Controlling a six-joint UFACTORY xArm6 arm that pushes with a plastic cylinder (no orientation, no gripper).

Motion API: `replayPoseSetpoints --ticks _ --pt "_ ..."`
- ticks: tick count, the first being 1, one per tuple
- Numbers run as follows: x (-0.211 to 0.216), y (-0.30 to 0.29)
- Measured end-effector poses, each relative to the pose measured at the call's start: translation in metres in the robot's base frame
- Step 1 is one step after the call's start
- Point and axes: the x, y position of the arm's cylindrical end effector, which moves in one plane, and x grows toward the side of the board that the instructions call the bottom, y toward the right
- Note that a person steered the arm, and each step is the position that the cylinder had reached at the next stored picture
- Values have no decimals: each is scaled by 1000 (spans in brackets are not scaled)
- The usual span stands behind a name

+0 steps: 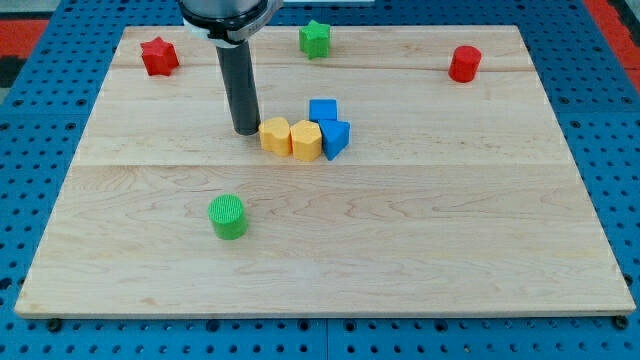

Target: Push the yellow heart down a bit

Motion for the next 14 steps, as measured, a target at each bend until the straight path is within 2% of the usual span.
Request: replayPoseSetpoints --ticks 2,3,4,5,9,14 --pt "4 0" --pt "4 -13" --pt "5 -65" --pt "5 -66" --pt "1 -63" --pt "-7 -18"
